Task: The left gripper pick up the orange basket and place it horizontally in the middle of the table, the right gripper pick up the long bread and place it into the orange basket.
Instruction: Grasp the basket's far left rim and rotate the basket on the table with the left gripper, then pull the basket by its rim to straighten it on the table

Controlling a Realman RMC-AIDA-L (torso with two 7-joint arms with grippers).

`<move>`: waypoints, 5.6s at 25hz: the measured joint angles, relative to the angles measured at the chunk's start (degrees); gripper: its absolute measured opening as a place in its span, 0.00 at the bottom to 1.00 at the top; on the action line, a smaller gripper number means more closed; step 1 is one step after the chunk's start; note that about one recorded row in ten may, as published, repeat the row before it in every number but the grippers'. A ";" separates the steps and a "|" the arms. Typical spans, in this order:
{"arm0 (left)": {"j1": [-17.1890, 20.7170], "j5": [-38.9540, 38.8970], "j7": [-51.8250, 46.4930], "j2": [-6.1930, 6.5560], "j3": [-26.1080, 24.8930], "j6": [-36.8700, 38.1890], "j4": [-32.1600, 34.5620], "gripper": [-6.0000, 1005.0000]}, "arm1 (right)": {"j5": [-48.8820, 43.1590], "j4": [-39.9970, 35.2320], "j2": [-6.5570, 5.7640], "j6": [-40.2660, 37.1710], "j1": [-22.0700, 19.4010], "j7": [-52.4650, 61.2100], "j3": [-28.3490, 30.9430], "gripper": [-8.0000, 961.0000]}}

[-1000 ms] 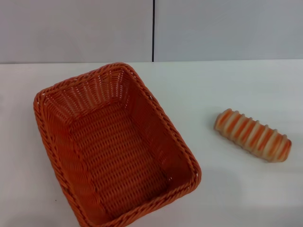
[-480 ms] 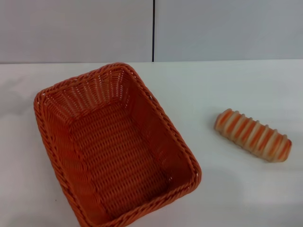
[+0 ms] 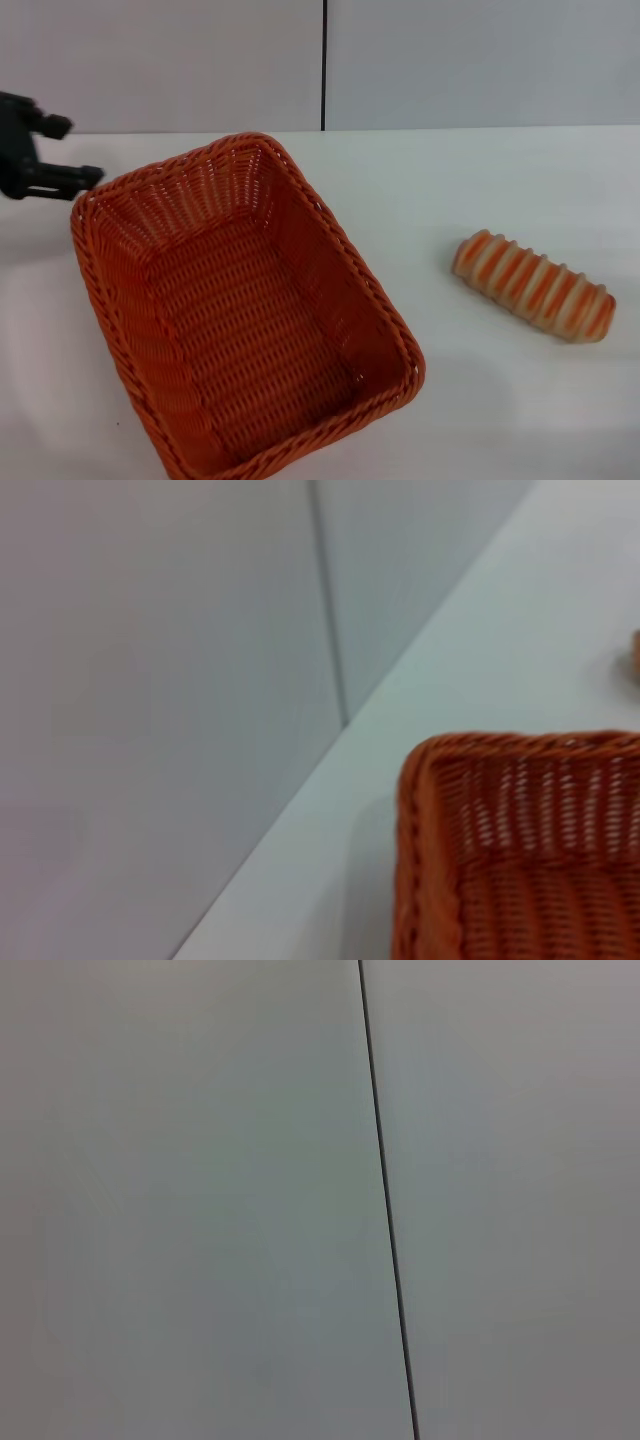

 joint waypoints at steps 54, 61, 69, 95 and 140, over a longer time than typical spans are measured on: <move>-7.04 20.76 -12.00 -0.80 37.06 -25.32 -16.97 0.62 | 0.39 -0.17 0.08 5.29 0.70 0.00 0.55 0.36; -9.00 23.13 -15.18 -0.80 37.24 -25.42 -20.41 0.51 | 0.39 -0.17 0.08 5.39 0.95 0.00 0.55 0.36; -9.33 23.30 -17.32 -0.80 37.50 -25.27 -21.44 0.36 | 0.39 -0.17 0.08 5.40 1.41 0.00 0.54 0.36; -9.04 21.63 -48.70 -0.38 28.29 -11.00 -10.72 0.20 | -1.69 -12.83 -0.57 11.50 4.71 8.89 -0.16 0.35; 7.66 7.52 -55.78 -0.62 16.48 -6.82 -2.68 0.16 | -3.24 -15.10 -1.60 16.33 9.20 8.88 -1.57 0.35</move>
